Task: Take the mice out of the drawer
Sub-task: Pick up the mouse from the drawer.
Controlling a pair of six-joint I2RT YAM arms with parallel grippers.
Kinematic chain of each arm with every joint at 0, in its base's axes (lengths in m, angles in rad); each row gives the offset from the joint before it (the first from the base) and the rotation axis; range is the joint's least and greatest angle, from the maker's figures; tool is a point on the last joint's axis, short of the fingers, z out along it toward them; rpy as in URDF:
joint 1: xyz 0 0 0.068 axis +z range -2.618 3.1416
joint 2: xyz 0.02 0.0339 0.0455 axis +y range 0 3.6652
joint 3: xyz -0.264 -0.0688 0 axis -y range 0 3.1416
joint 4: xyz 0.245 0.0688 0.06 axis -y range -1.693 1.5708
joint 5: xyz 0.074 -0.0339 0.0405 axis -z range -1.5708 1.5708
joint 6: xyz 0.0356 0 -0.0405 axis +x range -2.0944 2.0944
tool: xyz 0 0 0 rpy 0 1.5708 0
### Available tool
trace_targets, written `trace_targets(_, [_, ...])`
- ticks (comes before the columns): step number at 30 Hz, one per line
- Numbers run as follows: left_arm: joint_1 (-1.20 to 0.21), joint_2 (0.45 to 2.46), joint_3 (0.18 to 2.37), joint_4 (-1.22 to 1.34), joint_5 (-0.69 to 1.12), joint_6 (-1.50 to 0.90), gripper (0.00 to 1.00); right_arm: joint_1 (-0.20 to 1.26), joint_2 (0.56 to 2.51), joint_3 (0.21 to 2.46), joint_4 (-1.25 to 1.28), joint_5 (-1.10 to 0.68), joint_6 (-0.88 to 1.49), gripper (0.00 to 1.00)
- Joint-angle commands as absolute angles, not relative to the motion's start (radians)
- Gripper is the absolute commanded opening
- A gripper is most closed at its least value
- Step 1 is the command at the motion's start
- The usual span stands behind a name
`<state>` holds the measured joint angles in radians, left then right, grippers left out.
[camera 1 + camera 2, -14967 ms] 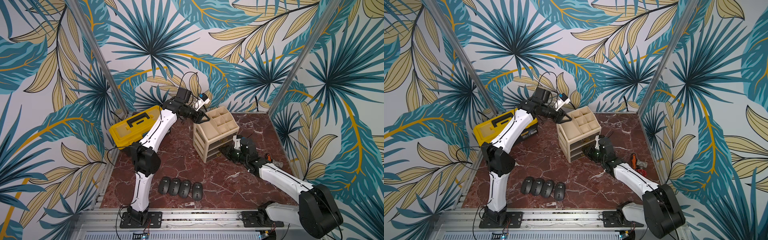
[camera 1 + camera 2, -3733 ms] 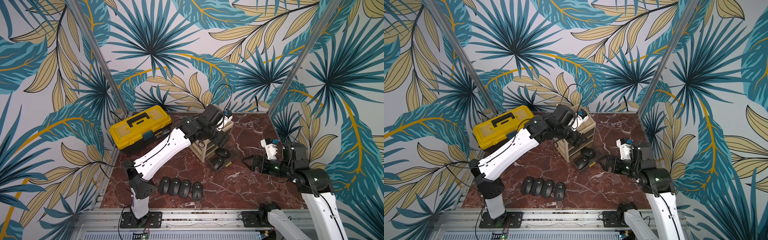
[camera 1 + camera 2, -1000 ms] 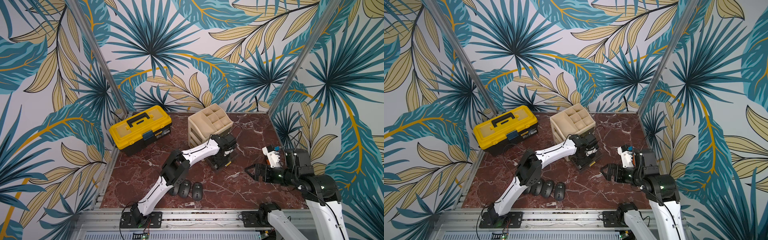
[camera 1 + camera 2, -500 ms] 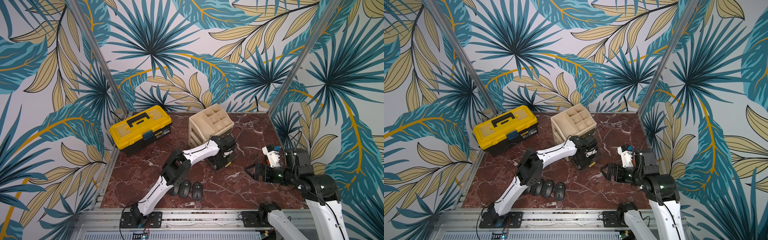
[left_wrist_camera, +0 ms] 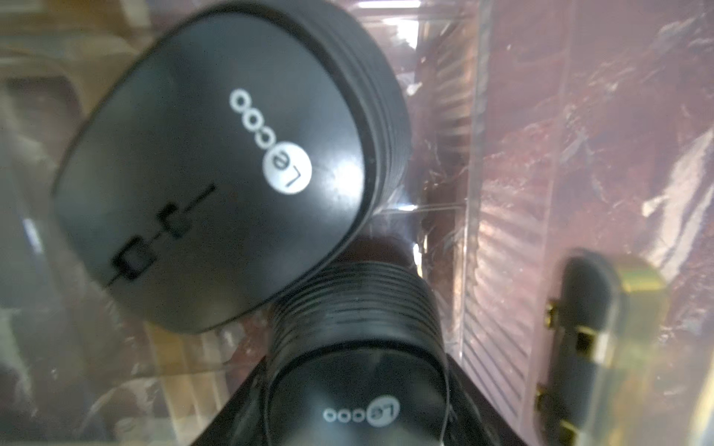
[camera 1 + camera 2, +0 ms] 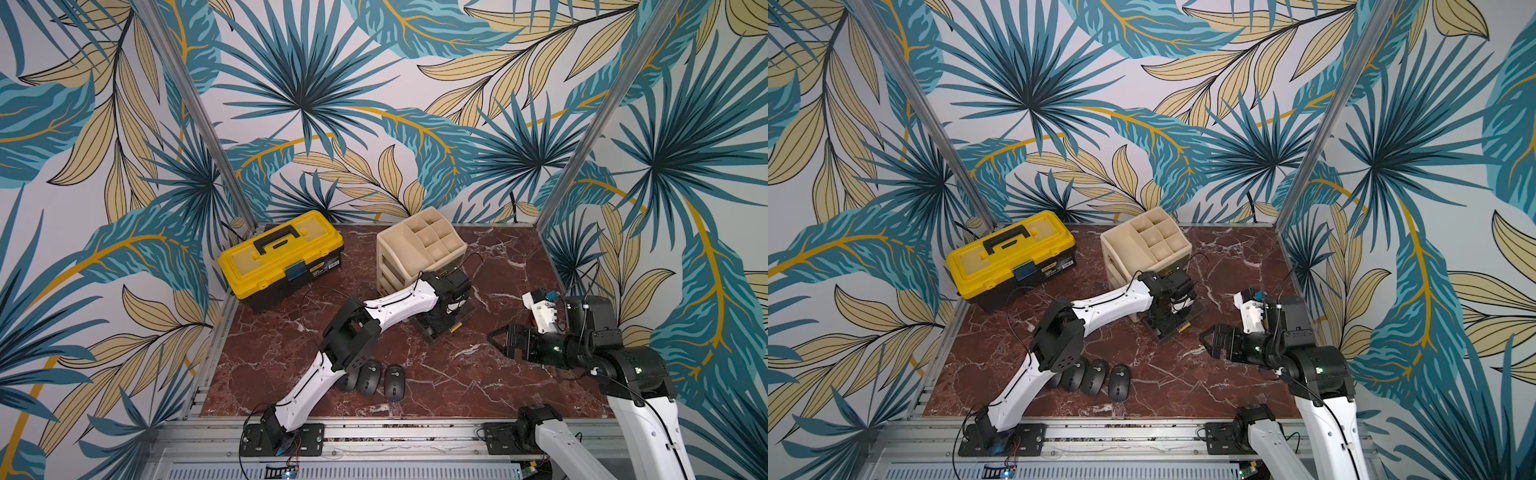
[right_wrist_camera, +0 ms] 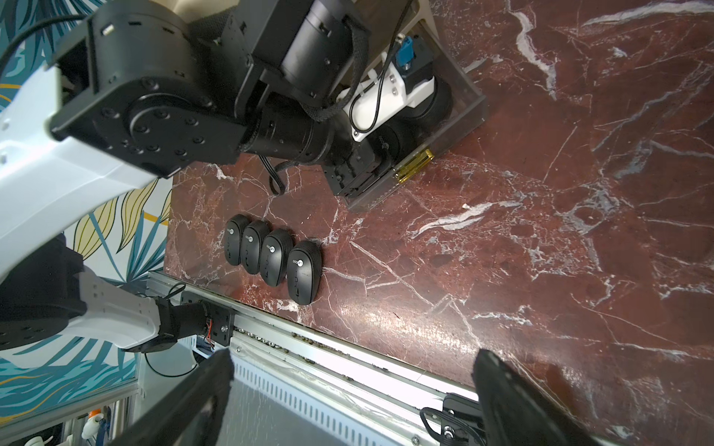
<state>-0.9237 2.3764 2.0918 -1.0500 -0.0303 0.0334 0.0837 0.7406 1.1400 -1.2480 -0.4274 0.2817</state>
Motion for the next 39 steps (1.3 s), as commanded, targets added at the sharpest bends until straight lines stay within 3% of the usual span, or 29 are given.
trace_targets(1, [-0.933,2.296,2.084,-1.037,-0.051,0.029,0.55,0.081,0.731,1.120,-1.223,-0.439,0.299,0.98])
trace_targets(21, [-0.964,2.161,2.129,-1.089,-0.148,-0.093,0.55,0.081,0.676,1.050,-1.136,-0.404,0.353,0.96])
trace_targets(26, [-0.978,2.082,2.097,-1.125,-0.175,-0.256,0.55,0.081,0.664,1.067,-1.148,-0.479,0.332,0.96])
trace_targets(33, [-1.030,1.916,1.866,-1.038,-0.185,-0.580,0.55,0.081,0.628,1.099,-1.186,-0.513,0.325,0.97])
trace_targets(39, [-1.115,1.876,1.769,-1.045,-0.244,-0.779,0.55,0.081,0.607,1.077,-1.214,-0.657,0.324,0.97])
